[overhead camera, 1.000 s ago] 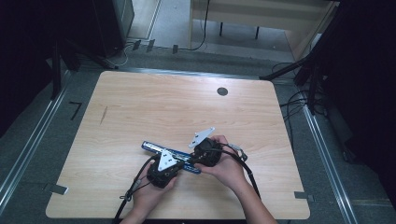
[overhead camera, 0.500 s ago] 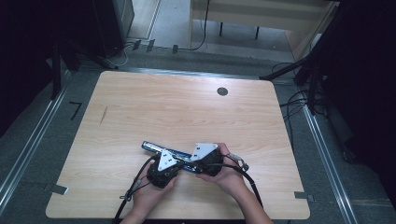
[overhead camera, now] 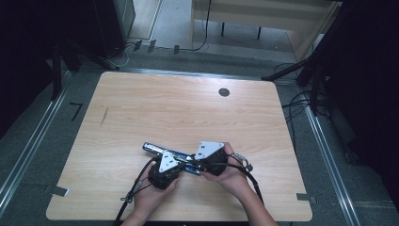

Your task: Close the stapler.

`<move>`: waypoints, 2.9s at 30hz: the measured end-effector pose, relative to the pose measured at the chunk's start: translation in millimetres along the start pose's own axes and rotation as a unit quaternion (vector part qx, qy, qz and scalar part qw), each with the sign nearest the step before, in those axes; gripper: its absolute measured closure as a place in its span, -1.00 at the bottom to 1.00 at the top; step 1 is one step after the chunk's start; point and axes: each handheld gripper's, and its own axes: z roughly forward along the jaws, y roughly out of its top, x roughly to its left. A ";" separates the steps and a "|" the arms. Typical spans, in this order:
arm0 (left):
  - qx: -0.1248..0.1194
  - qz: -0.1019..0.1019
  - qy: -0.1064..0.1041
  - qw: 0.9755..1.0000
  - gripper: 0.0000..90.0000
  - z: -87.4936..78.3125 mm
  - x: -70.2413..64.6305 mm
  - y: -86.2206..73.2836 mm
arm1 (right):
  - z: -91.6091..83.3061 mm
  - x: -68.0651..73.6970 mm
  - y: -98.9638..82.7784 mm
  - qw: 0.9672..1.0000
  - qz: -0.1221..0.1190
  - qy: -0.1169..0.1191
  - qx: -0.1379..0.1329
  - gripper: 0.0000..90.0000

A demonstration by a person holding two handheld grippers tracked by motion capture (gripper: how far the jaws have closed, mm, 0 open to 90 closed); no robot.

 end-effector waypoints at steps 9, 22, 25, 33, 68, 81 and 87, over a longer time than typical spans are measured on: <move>-0.001 -0.001 0.000 1.000 1.00 0.1 -0.1 0.0 | 3.3 -6.1 9.8 0.999 0.001 0.023 0.049 0.77; -0.001 -0.001 0.000 1.000 1.00 0.1 -0.1 0.0 | 7.3 -12.6 12.8 0.997 0.018 0.034 0.070 0.77; -0.001 -0.001 0.000 1.000 1.00 0.1 -0.1 0.0 | 6.3 -12.3 14.0 0.997 0.009 0.038 0.068 0.77; -0.002 -0.003 0.000 1.000 1.00 0.2 -0.2 0.0 | 7.8 -12.7 16.7 0.996 0.007 0.046 0.076 0.77; -0.001 -0.004 -0.002 1.000 1.00 0.2 0.3 0.0 | 13.2 -16.6 19.3 0.996 0.042 0.063 0.045 0.98; -0.002 -0.006 -0.002 1.000 1.00 0.1 0.4 -0.1 | 26.2 -14.0 17.1 0.997 0.048 0.053 0.039 1.00; 0.000 -0.006 -0.003 1.000 1.00 -0.4 1.3 0.0 | 21.8 -14.3 11.1 0.996 0.056 0.053 0.038 1.00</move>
